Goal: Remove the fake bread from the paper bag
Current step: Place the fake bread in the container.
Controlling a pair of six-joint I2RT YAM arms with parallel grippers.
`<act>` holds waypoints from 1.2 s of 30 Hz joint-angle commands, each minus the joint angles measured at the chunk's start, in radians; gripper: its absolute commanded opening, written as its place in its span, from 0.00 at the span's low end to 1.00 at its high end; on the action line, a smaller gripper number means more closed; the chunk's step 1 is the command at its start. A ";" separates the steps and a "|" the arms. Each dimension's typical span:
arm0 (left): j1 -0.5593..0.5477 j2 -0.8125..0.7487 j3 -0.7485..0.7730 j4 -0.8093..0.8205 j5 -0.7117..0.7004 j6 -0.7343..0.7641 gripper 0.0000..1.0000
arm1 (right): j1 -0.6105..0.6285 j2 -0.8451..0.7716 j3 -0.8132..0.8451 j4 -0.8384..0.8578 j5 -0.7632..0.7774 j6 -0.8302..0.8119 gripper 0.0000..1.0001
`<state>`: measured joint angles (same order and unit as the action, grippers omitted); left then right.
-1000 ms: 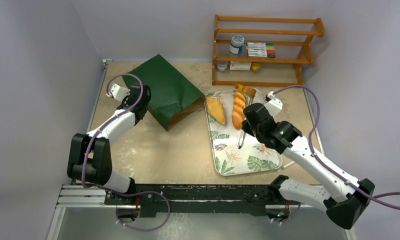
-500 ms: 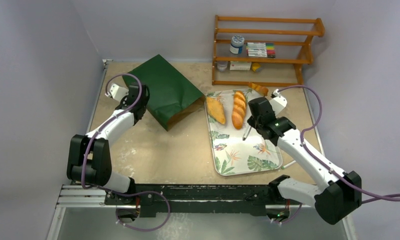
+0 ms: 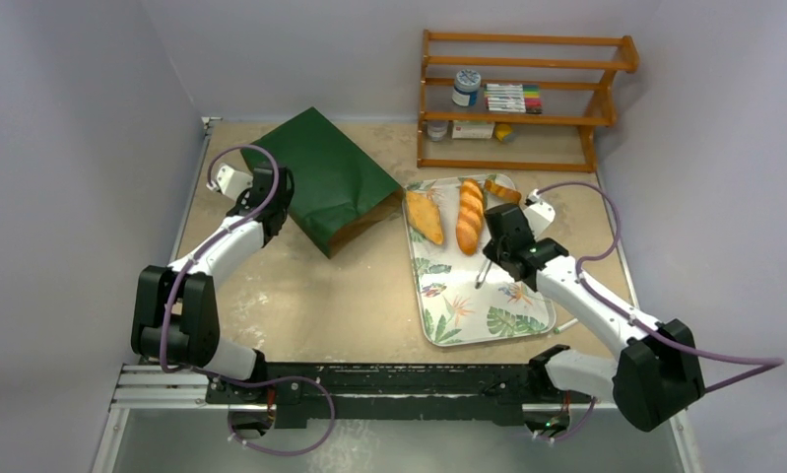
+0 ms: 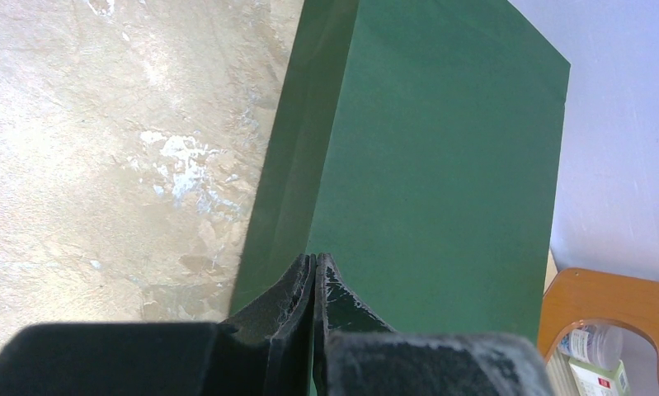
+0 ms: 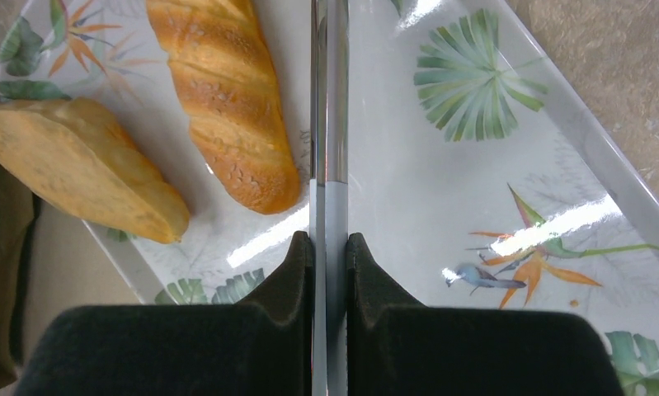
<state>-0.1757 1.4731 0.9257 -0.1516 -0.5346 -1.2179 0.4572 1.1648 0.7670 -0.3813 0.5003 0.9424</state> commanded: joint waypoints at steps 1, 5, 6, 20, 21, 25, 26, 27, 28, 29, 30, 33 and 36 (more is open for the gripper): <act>0.010 -0.037 0.010 0.014 -0.004 0.018 0.00 | -0.006 0.012 -0.018 0.072 0.004 0.018 0.00; 0.012 -0.042 0.007 0.012 -0.004 0.019 0.00 | -0.005 0.015 -0.042 0.089 -0.010 0.024 0.00; 0.013 -0.043 0.006 0.011 -0.005 0.019 0.00 | -0.006 0.016 -0.049 0.092 -0.015 0.024 0.00; 0.019 -0.048 0.005 0.006 -0.001 0.017 0.00 | -0.006 0.021 -0.120 0.142 -0.059 0.035 0.21; 0.019 -0.048 0.005 0.007 -0.001 0.018 0.00 | -0.005 0.021 -0.123 0.143 -0.064 0.036 0.23; 0.021 -0.048 0.003 0.009 0.000 0.016 0.00 | -0.005 0.020 -0.132 0.148 -0.080 0.038 0.29; 0.022 -0.048 0.003 0.009 0.001 0.016 0.00 | -0.005 0.019 -0.133 0.149 -0.084 0.038 0.31; 0.022 -0.047 0.002 0.009 0.001 0.015 0.00 | -0.005 0.019 -0.136 0.150 -0.088 0.038 0.31; 0.023 -0.049 0.002 0.009 0.001 0.016 0.00 | -0.005 0.017 -0.135 0.149 -0.091 0.037 0.32; 0.023 -0.048 0.002 0.009 0.001 0.016 0.00 | -0.005 0.014 -0.138 0.149 -0.095 0.038 0.32; 0.025 -0.047 0.003 0.010 0.001 0.015 0.00 | -0.006 0.011 -0.142 0.149 -0.097 0.039 0.32; 0.027 -0.048 0.004 0.010 0.004 0.014 0.00 | -0.005 -0.001 -0.146 0.144 -0.107 0.039 0.32; 0.028 -0.049 0.004 0.012 0.005 0.012 0.00 | -0.005 -0.011 -0.153 0.142 -0.118 0.037 0.34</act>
<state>-0.1585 1.4620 0.9257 -0.1532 -0.5274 -1.2114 0.4561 1.1877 0.6258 -0.2626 0.3977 0.9695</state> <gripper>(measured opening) 0.006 0.335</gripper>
